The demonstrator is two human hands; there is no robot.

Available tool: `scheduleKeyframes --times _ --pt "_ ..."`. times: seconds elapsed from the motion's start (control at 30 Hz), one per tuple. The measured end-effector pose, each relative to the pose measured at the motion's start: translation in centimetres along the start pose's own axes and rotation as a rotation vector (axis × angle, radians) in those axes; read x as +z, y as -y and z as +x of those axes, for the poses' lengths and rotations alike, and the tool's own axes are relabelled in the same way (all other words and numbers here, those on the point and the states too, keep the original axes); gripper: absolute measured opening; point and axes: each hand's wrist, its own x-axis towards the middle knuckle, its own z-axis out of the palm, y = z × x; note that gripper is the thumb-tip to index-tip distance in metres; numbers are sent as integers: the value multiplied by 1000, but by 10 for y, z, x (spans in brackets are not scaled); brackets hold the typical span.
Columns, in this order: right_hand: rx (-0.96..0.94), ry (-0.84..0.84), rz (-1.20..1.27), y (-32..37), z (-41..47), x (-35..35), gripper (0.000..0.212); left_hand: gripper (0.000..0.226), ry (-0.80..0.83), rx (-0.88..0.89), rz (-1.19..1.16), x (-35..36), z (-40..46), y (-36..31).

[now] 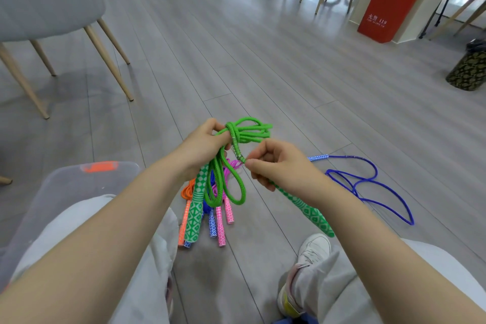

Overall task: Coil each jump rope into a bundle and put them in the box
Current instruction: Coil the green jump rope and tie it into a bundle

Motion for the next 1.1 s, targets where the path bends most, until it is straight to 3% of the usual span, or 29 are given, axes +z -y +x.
scheduleKeyframes --times 0.1,0.2,0.33,0.43,0.6,0.7,0.8,0.9,1.1 --pt "135 111 -27 -11 2 -7 6 13 138 -17 -258 -5 -6 -12" --pt "227 113 -55 -25 9 -10 5 8 360 -7 -320 -12 -16 -19" --pt "205 82 28 -31 17 -17 5 6 667 -12 -115 -14 -32 -21" --pt "138 3 13 -18 18 -28 11 4 757 -1 166 -12 -36 -18" --pt "19 -71 -100 8 11 -24 8 6 526 70 643 1 -20 0" --pt "-4 -69 -76 10 3 -3 4 28 422 48 684 8 -12 5" --pt "-8 -47 8 9 -4 10 8 15 200 50 685 4 -5 -1" --pt "-8 -25 74 11 -8 11 11 12 29 40 508 -7 1 -5" --pt "35 11 178 15 -12 1 13 16 -27 34 -18 -10 3 -4"
